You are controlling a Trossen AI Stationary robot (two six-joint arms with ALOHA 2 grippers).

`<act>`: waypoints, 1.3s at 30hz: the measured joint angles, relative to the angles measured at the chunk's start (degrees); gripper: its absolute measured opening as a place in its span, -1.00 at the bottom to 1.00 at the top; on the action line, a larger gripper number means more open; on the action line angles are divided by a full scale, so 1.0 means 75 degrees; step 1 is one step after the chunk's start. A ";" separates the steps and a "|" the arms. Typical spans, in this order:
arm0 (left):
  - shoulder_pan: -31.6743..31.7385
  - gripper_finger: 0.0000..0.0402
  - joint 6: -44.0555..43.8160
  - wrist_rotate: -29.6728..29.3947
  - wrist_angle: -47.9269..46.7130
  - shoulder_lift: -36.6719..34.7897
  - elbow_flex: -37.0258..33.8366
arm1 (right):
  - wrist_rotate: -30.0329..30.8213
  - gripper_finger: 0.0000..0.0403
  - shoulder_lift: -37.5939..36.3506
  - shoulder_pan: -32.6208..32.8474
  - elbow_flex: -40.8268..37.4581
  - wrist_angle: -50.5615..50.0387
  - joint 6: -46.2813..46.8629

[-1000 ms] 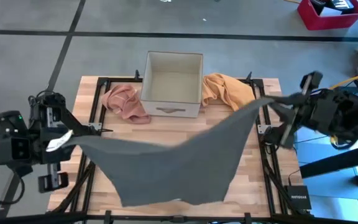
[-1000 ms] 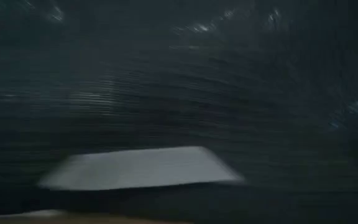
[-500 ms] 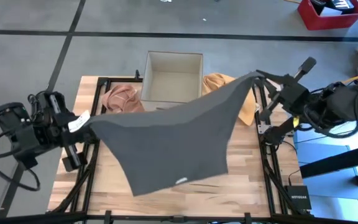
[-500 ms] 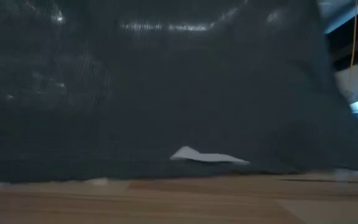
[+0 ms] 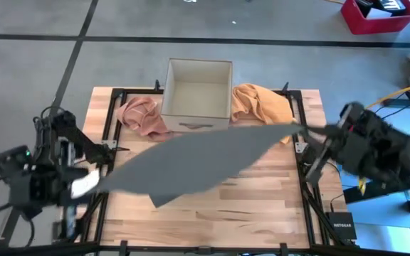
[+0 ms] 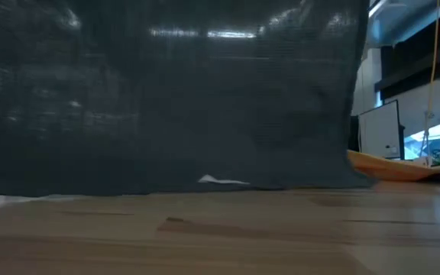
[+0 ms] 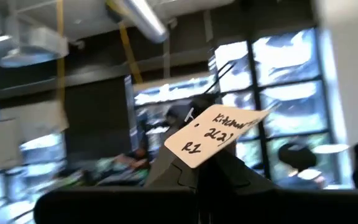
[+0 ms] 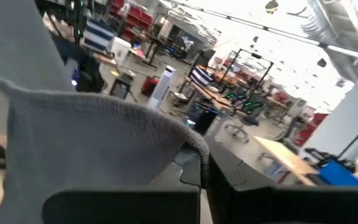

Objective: Fold towel
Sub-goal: Fold the dark gray towel

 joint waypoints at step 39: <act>0.0778 -0.97 0.1812 -0.1394 0.0087 0.0266 -0.0071 | 0.0387 -0.97 -0.0061 -0.0287 0.0024 -0.3055 0.3541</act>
